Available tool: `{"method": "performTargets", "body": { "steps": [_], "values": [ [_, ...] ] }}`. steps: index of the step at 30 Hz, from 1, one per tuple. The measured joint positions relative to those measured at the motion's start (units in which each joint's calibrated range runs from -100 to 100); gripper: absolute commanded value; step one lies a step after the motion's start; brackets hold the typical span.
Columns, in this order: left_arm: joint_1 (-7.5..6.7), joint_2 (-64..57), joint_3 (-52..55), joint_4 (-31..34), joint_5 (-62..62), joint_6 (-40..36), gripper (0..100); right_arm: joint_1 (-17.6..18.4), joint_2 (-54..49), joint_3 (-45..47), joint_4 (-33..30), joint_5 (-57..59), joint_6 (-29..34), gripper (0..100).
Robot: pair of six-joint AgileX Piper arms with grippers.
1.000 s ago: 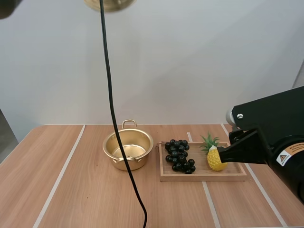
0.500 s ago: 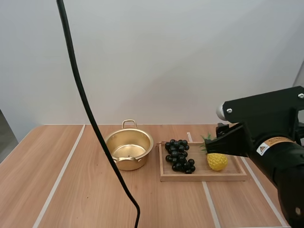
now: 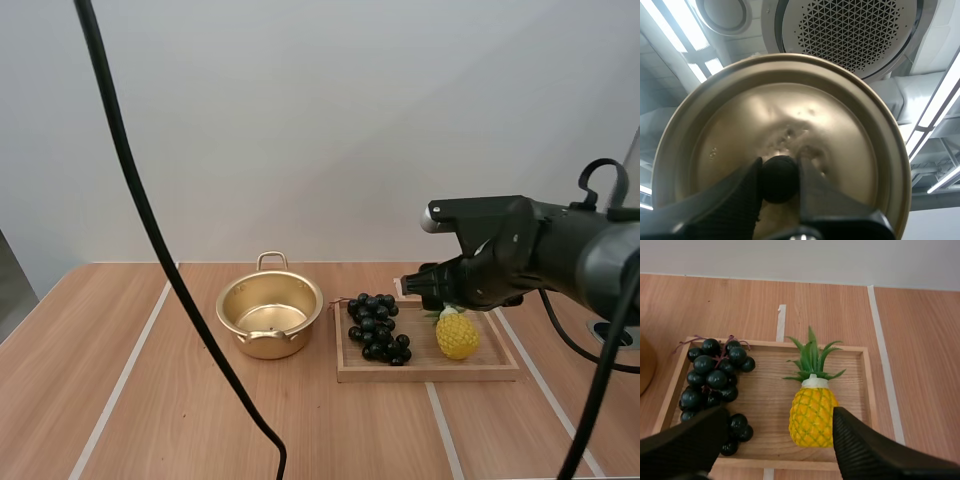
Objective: Open the pot, put the pineapple inside, and close it
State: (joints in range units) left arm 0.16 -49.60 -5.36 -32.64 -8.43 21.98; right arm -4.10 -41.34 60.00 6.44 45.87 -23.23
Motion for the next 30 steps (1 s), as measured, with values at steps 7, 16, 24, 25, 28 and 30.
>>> {"method": "performTargets", "body": {
  "steps": [7,16,24,25,28,30],
  "values": [
    [0.0,-0.1,0.0,2.5,1.6,0.0,0,-0.1,5.6,-4.3,-5.9,-0.5,4.2,100],
    [0.0,-0.3,0.0,2.6,2.1,0.0,0,-0.1,13.2,-6.9,-11.0,-0.6,7.7,100],
    [0.0,-0.3,0.0,2.6,4.6,0.0,0,-0.1,20.3,-6.9,-12.5,-0.9,7.7,100],
    [0.0,-0.3,0.0,2.6,4.6,0.0,0,-0.1,20.7,-6.9,-12.6,-1.1,7.7,100],
    [0.0,-0.3,0.0,2.6,5.1,0.0,0,-0.1,22.9,-6.9,-13.4,-2.3,7.7,100],
    [0.0,-0.3,0.0,2.6,5.5,0.0,0,-0.1,23.7,-6.9,-13.8,-3.4,7.7,100]
  ]
}}
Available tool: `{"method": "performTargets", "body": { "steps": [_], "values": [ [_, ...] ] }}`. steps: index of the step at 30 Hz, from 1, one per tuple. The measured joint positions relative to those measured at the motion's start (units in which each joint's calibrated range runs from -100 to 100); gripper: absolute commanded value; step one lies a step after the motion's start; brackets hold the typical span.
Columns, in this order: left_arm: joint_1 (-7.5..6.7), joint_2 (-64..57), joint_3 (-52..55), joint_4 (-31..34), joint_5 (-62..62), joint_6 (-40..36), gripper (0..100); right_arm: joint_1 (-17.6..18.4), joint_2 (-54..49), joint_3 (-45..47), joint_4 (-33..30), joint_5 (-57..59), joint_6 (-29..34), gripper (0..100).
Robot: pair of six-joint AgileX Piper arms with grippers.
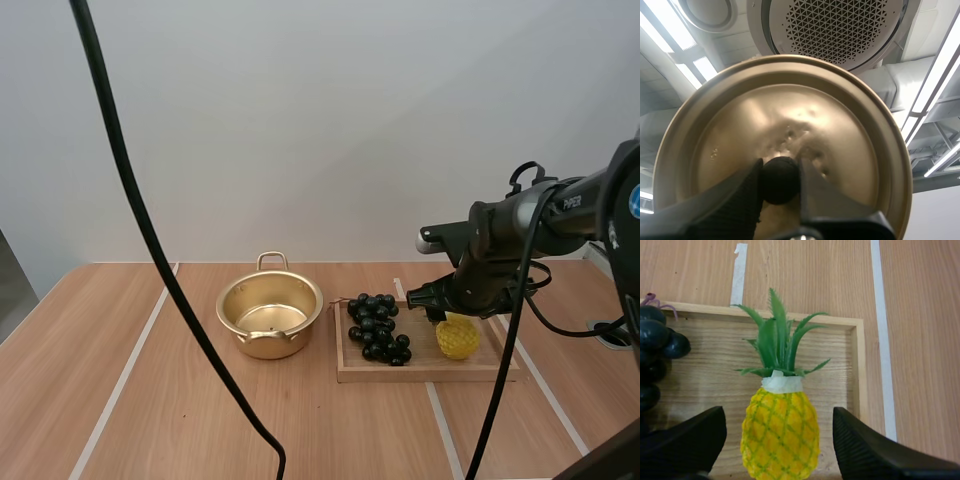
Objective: Open the pot, put the pineapple inside, and close it
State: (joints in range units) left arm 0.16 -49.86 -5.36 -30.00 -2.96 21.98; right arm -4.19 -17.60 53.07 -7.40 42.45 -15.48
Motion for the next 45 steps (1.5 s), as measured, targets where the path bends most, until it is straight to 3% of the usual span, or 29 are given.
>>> {"method": "performTargets", "body": {
  "steps": [21,22,24,25,45],
  "values": [
    [0.0,0.0,0.0,0.1,0.9,0.0,0,0.0,9.9,-0.1,-3.3,-7.3,-0.1,100],
    [0.0,0.0,0.0,0.1,0.9,0.0,0,0.0,10.0,-0.1,-4.2,-7.7,-0.1,77],
    [0.0,0.0,0.0,0.1,0.9,0.0,0,0.0,10.3,-0.1,-5.1,-8.6,-0.2,9],
    [0.0,0.0,0.0,0.1,0.9,0.0,0,0.0,10.3,-0.1,-5.5,-8.8,-0.2,0],
    [0.0,0.0,0.0,0.1,0.9,0.0,0,0.0,5.8,-0.1,-5.9,-12.4,1.5,0]
  ]
}}
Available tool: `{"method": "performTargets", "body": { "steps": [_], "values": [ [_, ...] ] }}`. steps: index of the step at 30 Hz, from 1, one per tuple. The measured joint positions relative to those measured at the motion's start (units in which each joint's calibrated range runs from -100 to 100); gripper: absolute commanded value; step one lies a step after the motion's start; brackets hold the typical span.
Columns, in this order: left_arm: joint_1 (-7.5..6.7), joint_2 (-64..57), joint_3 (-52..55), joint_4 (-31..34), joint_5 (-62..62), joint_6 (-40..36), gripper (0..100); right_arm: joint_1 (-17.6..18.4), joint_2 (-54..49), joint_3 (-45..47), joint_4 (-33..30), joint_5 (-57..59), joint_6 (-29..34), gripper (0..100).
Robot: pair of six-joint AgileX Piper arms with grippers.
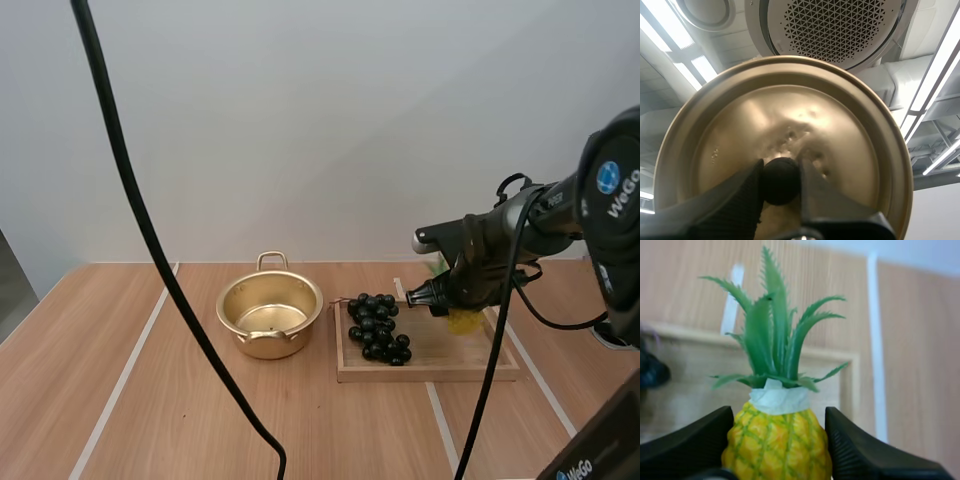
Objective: Open the pot, put the pineapple inside, and close it
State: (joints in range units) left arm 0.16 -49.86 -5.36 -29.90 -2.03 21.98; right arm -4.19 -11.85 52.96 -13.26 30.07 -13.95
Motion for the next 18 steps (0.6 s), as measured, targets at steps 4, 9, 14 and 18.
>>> {"method": "performTargets", "body": {
  "steps": [4,9,14,18],
  "values": [
    [0.0,0.0,0.0,0.0,0.0,0.0,0,0.0,-5.3,0.0,0.0,-4.3,0.0,0],
    [0.0,0.0,0.0,0.0,0.0,0.0,0,0.0,-19.2,0.0,2.1,-16.2,0.4,0],
    [0.0,0.0,0.0,0.0,0.0,0.0,0,0.0,-33.9,0.0,5.9,-30.1,0.5,0],
    [0.0,0.0,0.0,0.1,0.0,0.0,0,0.0,-40.9,0.0,7.7,-35.3,0.9,0]
  ]
}}
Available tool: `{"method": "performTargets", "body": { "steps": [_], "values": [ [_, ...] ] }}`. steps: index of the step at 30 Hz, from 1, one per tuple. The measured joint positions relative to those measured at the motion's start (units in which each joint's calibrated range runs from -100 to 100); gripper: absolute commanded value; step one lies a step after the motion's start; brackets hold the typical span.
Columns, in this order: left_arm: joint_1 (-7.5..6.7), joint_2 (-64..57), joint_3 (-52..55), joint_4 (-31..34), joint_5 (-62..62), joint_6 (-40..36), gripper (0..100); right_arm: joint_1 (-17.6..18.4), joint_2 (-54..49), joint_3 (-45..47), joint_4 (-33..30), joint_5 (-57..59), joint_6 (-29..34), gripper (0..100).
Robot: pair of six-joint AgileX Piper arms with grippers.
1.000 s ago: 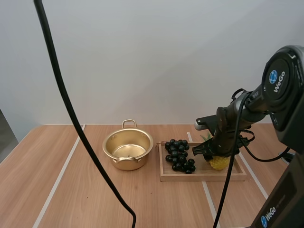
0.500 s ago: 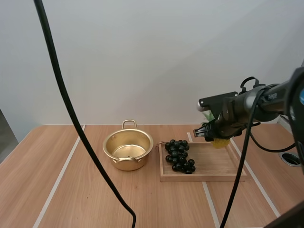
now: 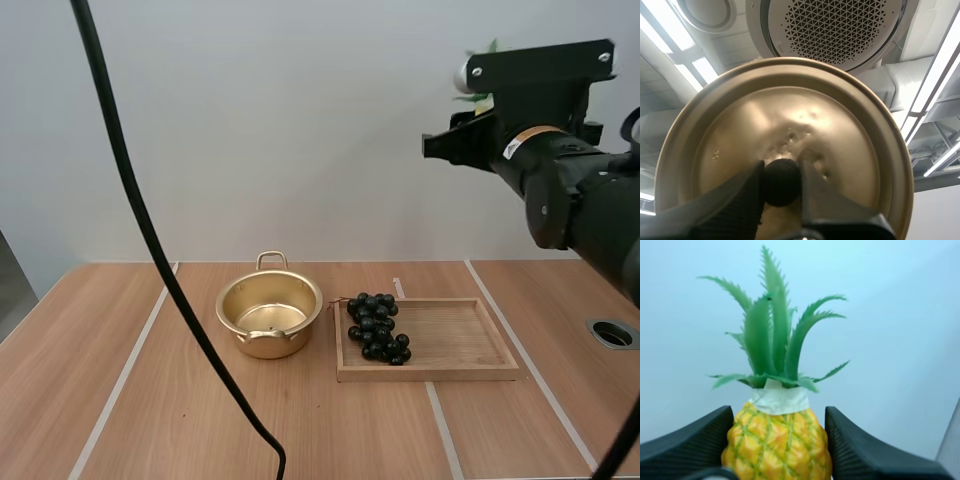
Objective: Open the pot, put the pineapple inside, and close it
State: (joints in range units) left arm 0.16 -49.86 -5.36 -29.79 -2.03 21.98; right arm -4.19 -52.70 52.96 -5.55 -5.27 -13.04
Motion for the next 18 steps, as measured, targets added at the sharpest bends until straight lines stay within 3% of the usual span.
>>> {"method": "performTargets", "body": {
  "steps": [9,13,18],
  "values": [
    [0.0,0.0,0.0,0.0,0.0,0.0,0,1.0,-3.0,0.0,0.6,-0.5,0.3,0],
    [0.0,0.0,0.0,0.0,0.0,0.0,0,4.8,-2.3,0.0,-0.2,0.1,0.4,0],
    [0.0,0.0,0.0,0.0,0.0,0.0,0,10.8,1.6,0.0,-7.2,0.1,0.6,0]
  ]
}}
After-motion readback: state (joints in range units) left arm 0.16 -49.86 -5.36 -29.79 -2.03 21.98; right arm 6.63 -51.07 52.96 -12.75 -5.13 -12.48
